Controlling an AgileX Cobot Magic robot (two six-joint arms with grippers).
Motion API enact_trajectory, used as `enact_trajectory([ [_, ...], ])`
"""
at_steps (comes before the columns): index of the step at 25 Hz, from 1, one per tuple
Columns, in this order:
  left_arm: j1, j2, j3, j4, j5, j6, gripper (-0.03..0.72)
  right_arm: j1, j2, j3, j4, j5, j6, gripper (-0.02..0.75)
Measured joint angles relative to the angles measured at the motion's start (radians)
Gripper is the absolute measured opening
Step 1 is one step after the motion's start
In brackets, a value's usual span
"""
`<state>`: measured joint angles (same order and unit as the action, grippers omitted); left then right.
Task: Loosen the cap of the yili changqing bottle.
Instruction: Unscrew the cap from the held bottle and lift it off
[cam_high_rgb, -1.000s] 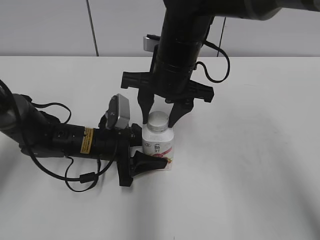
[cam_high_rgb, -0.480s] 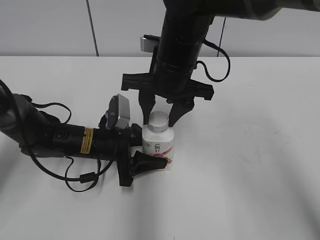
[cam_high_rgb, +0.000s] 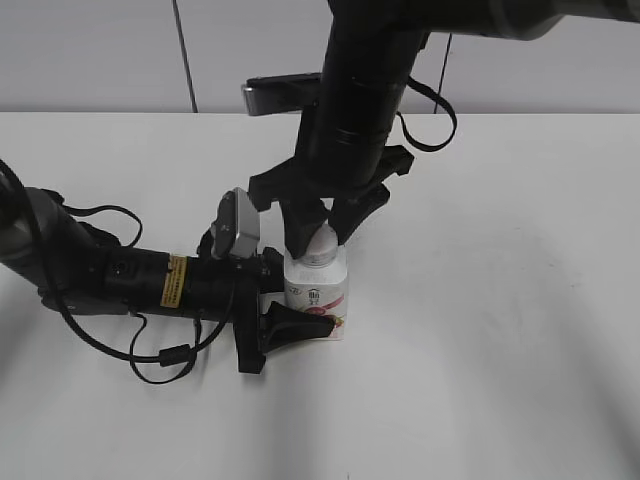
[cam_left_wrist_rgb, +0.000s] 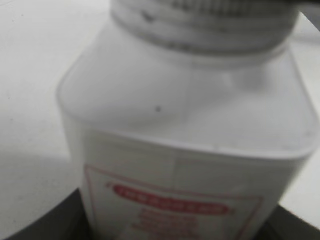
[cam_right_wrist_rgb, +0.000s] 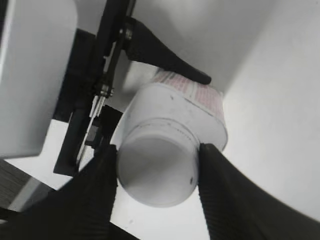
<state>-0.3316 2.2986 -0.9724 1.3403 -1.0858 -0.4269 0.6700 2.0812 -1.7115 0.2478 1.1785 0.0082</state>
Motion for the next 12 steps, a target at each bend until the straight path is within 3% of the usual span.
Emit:
enact_trajectory([
  [12, 0.000, 0.000, 0.000, 0.004, -0.001, 0.004, 0.397, 0.000, 0.000, -0.001, 0.004, 0.011, -0.601, 0.396],
])
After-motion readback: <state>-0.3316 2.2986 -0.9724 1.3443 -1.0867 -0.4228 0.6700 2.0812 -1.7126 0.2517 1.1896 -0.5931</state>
